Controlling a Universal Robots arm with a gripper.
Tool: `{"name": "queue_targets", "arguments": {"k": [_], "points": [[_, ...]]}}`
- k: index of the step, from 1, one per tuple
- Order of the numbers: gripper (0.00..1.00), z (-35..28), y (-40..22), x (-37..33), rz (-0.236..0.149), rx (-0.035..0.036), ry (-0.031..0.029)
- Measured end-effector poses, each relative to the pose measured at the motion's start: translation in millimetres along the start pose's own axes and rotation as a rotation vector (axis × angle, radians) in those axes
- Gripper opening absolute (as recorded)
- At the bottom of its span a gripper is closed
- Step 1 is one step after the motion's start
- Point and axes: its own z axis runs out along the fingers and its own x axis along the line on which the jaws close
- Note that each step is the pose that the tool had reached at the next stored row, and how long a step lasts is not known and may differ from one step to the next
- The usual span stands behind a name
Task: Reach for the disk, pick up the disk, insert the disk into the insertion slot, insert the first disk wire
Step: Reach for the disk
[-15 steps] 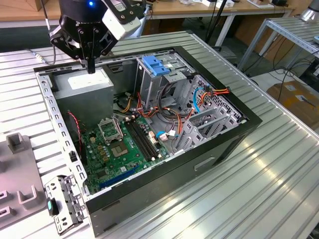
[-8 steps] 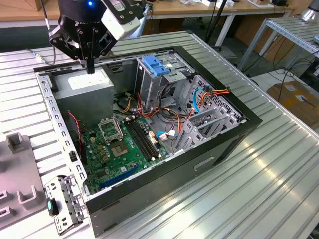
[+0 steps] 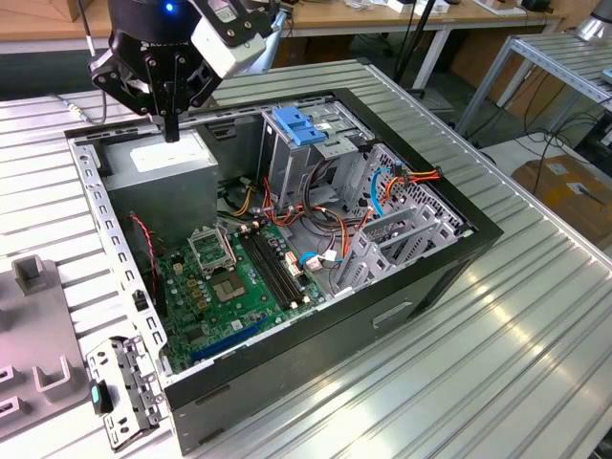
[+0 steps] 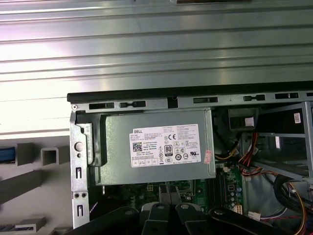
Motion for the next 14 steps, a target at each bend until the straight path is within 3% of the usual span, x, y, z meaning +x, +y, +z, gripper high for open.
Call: {"name": "queue_targets", "arguments": {"k": [14], "points": [[0.11,0.2,-0.3,3.4,0.0,0.0001,0.001]]}}
